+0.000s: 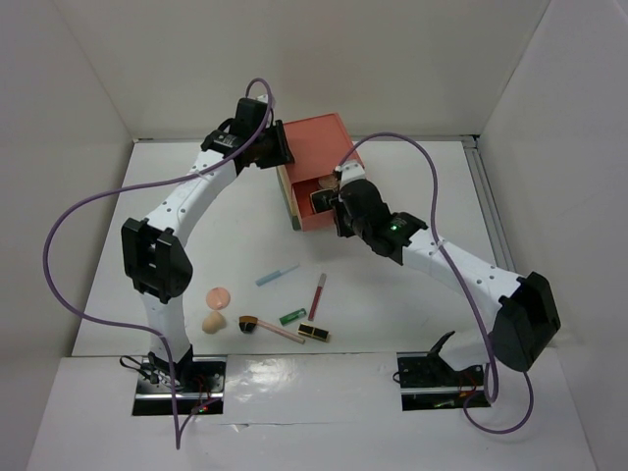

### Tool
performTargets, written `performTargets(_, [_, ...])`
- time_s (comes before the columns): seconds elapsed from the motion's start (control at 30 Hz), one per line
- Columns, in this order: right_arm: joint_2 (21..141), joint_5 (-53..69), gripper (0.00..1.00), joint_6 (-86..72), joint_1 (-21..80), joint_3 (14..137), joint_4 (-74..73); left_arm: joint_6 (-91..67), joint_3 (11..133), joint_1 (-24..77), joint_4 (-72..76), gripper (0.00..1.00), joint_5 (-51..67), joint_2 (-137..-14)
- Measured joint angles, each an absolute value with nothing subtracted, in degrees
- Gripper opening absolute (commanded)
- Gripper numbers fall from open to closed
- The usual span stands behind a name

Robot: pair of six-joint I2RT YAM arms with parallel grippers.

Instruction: Organize the makeup

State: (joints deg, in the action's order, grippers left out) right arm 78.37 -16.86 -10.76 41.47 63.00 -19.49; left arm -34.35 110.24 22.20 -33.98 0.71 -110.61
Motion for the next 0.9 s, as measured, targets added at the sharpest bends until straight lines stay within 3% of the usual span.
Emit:
performTargets(0.3, [79.66, -16.43, 0.00, -10.37, 40.05, 63.33, -13.89, -34.33, 110.37, 22.20, -33.41, 0.31, 0.27, -110.72])
performTargets(0.7, [90.61, -21.96, 0.00, -7.29, 38.68, 63.35, 8.19, -34.26, 110.65, 22.17, -32.91, 0.27, -0.03, -111.07])
performTargets(0.77, [92.25, -22.57, 0.14, -6.94, 38.46, 63.83, 10.76, -34.20, 110.67, 22.17, -32.86, 0.26, -0.03, -111.13])
performTargets(0.9, [94.48, -23.38, 0.22, -6.44, 38.24, 66.00, 11.35, -33.43, 110.69, 22.11, -31.42, 0.26, -1.06, -111.48])
